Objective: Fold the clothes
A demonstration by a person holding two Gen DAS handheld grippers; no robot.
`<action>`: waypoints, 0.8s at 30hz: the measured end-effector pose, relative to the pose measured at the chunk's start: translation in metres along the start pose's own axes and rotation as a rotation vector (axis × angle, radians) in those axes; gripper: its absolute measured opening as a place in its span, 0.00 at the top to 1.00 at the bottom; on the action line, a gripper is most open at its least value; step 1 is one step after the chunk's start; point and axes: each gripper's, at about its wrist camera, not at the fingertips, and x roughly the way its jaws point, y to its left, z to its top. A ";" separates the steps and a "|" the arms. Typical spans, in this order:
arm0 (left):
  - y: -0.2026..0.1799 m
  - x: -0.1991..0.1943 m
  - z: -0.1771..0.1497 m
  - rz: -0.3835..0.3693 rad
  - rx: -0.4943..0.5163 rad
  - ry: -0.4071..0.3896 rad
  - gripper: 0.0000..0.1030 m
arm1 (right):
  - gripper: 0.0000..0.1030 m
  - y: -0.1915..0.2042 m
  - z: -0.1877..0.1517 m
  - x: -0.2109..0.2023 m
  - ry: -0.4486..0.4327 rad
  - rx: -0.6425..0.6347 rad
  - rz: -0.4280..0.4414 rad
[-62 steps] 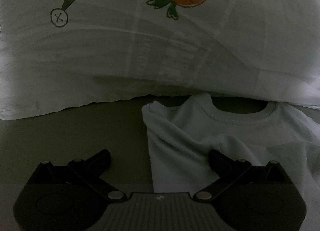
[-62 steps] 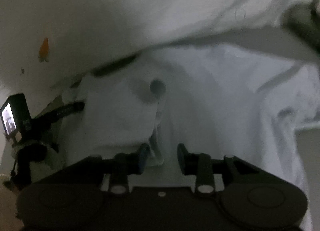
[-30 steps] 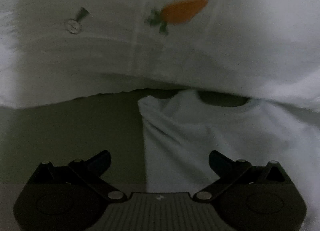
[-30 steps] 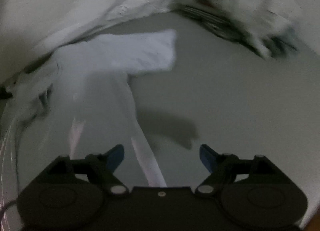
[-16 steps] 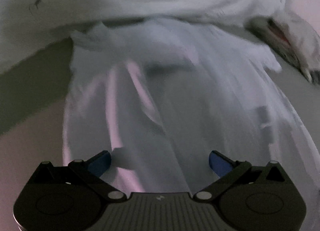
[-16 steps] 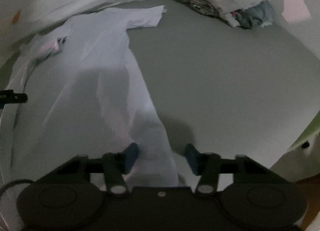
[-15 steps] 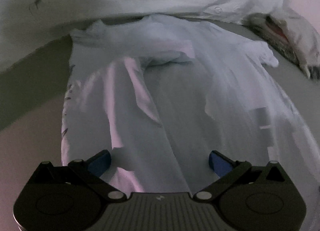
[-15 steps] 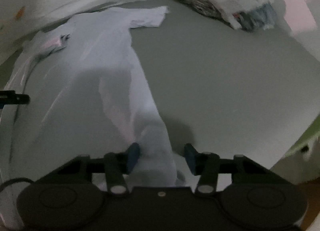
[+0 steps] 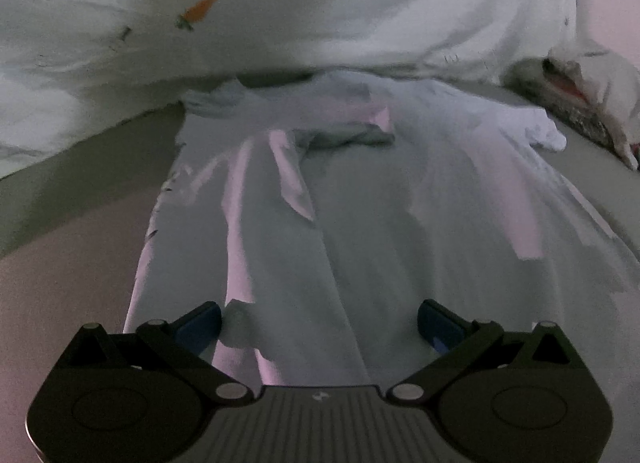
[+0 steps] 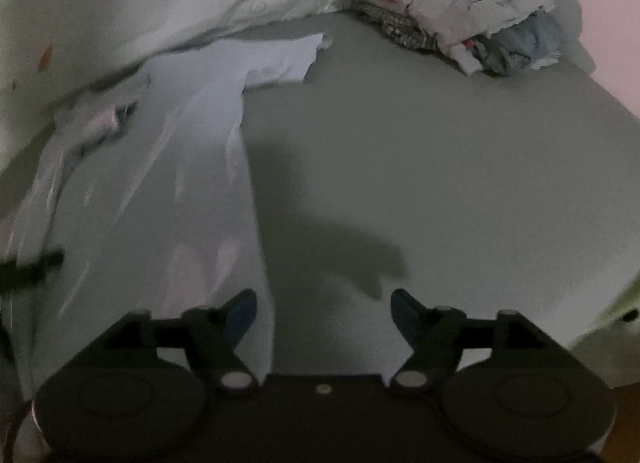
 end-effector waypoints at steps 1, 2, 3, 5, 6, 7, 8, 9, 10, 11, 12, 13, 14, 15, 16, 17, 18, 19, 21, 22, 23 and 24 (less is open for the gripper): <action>-0.003 -0.001 0.001 0.023 -0.004 0.003 0.00 | 0.27 -0.004 0.010 0.008 -0.012 0.002 0.013; -0.009 -0.001 0.006 0.055 -0.007 0.026 0.00 | 0.27 -0.008 0.021 0.015 -0.024 0.001 0.024; -0.014 0.000 0.012 0.088 -0.013 0.057 0.00 | 0.27 -0.011 0.030 0.022 -0.039 -0.005 0.027; -0.027 0.004 0.028 0.148 0.008 0.130 0.00 | 0.27 -0.017 0.047 0.036 -0.069 -0.007 0.026; -0.036 0.007 0.038 0.141 0.043 0.156 0.00 | 0.27 -0.021 0.055 0.044 -0.083 -0.007 0.022; -0.045 0.008 0.048 0.106 0.085 0.169 0.00 | 0.27 -0.025 0.062 0.052 -0.093 -0.010 0.013; -0.055 0.010 0.058 0.071 0.127 0.183 0.00 | 0.27 -0.028 0.069 0.061 -0.102 -0.017 0.003; -0.066 0.010 0.068 0.047 0.173 0.174 0.00 | 0.27 -0.030 0.075 0.069 -0.109 -0.035 -0.009; -0.080 0.009 0.078 0.034 0.224 0.140 0.00 | 0.26 -0.032 0.081 0.077 -0.117 -0.059 -0.022; -0.095 0.009 0.088 0.026 0.278 0.107 0.00 | 0.24 -0.034 0.087 0.085 -0.124 -0.085 -0.029; -0.110 0.011 0.097 0.020 0.333 0.076 0.00 | 0.23 -0.037 0.093 0.091 -0.132 -0.109 -0.028; -0.125 0.014 0.106 0.011 0.384 0.047 0.00 | 0.21 -0.040 0.100 0.098 -0.142 -0.131 -0.022; -0.141 0.020 0.115 -0.007 0.432 0.017 0.01 | 0.21 -0.044 0.107 0.106 -0.153 -0.149 -0.015; -0.156 0.026 0.122 -0.028 0.480 -0.017 0.01 | 0.21 -0.047 0.112 0.112 -0.161 -0.159 -0.008; -0.172 0.033 0.129 -0.045 0.538 -0.051 0.01 | 0.20 -0.051 0.118 0.119 -0.167 -0.163 0.004; -0.188 0.041 0.135 -0.058 0.604 -0.083 0.01 | 0.18 -0.056 0.124 0.126 -0.169 -0.162 0.019; -0.204 0.048 0.142 -0.071 0.670 -0.116 0.02 | 0.15 -0.061 0.130 0.134 -0.169 -0.161 0.036; -0.218 0.056 0.147 -0.088 0.720 -0.141 0.02 | 0.10 -0.066 0.134 0.140 -0.170 -0.162 0.048; -0.241 0.073 0.157 -0.127 0.789 -0.172 0.05 | 0.07 -0.072 0.140 0.148 -0.189 -0.176 0.064; -0.252 0.082 0.162 -0.147 0.820 -0.178 0.08 | 0.03 -0.075 0.142 0.151 -0.198 -0.184 0.071; -0.261 0.092 0.166 -0.168 0.849 -0.173 0.24 | 0.01 -0.077 0.142 0.153 -0.209 -0.188 0.080; -0.269 0.103 0.169 -0.187 0.876 -0.162 0.39 | 0.00 -0.079 0.141 0.154 -0.224 -0.187 0.085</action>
